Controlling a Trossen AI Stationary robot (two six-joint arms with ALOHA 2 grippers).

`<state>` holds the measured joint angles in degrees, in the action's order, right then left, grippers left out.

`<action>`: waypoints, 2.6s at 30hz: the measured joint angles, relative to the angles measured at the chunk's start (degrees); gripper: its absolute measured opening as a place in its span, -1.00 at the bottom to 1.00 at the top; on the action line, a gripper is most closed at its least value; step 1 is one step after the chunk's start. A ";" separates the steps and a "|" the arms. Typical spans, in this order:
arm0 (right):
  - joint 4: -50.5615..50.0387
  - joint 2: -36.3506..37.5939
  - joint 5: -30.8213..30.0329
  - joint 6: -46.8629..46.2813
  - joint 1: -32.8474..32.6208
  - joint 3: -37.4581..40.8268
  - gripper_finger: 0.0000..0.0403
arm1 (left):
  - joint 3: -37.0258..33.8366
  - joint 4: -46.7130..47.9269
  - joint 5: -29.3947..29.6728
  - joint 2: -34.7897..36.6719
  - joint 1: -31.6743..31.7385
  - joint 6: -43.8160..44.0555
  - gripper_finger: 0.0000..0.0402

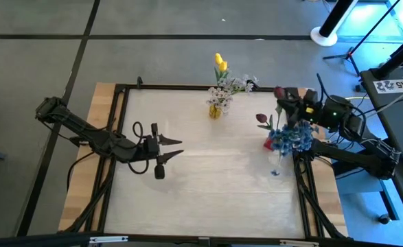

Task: Sort flowers into vase by color
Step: Put the pink flower into the red vase, then return to Home Position

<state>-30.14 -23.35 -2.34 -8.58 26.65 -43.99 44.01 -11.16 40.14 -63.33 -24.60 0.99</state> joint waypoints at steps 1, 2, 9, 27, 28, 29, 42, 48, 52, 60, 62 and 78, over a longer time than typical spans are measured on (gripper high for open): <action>1.01 0.00 0.43 0.23 0.00 0.00 -0.93 | 0.00 0.02 -0.06 0.00 -0.04 -0.04 -0.33; 2.09 0.00 0.47 0.39 0.00 0.00 -0.93 | -0.02 0.02 -0.13 0.00 -0.06 -0.06 -0.33; 8.21 2.03 2.70 1.61 0.00 4.20 -0.96 | -0.04 0.21 -0.19 0.89 0.21 0.00 -0.33; 1.65 18.76 10.67 5.23 0.00 10.52 -0.86 | -0.04 2.41 -43.07 4.30 15.81 9.49 -0.33; 0.35 19.17 10.97 5.22 0.00 10.51 -0.86 | -0.04 2.23 -43.83 4.04 16.64 8.78 -0.33; -1.54 19.39 11.10 5.23 0.00 10.51 -0.86 | -0.04 2.14 -44.87 3.98 17.58 7.86 -0.33; -4.67 18.94 10.58 2.58 0.00 9.43 -0.45 | -9.01 -8.04 -52.17 4.17 29.92 9.52 -0.33; -8.25 15.69 8.06 2.72 0.00 4.04 -0.10 | -9.99 -10.02 -54.96 4.82 33.09 10.13 -0.33; -12.74 12.93 7.37 2.82 0.00 1.10 0.08 | -9.99 -10.11 -57.98 5.91 34.67 8.62 -0.33; -16.49 11.41 9.31 1.46 0.00 -2.51 0.30 | -9.99 -9.93 -57.89 6.91 36.17 7.87 -0.33; -20.58 11.41 9.45 1.21 0.00 -4.22 0.33 | -9.99 -9.83 -57.89 7.11 36.22 7.71 -0.33; -34.61 -1.47 11.77 -4.21 -0.01 -15.51 0.35 | -10.01 -9.22 -57.83 7.97 39.91 7.44 -0.33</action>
<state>-64.75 -24.82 9.43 -12.79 26.64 -59.50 34.00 -20.38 -17.70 -55.36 15.31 8.43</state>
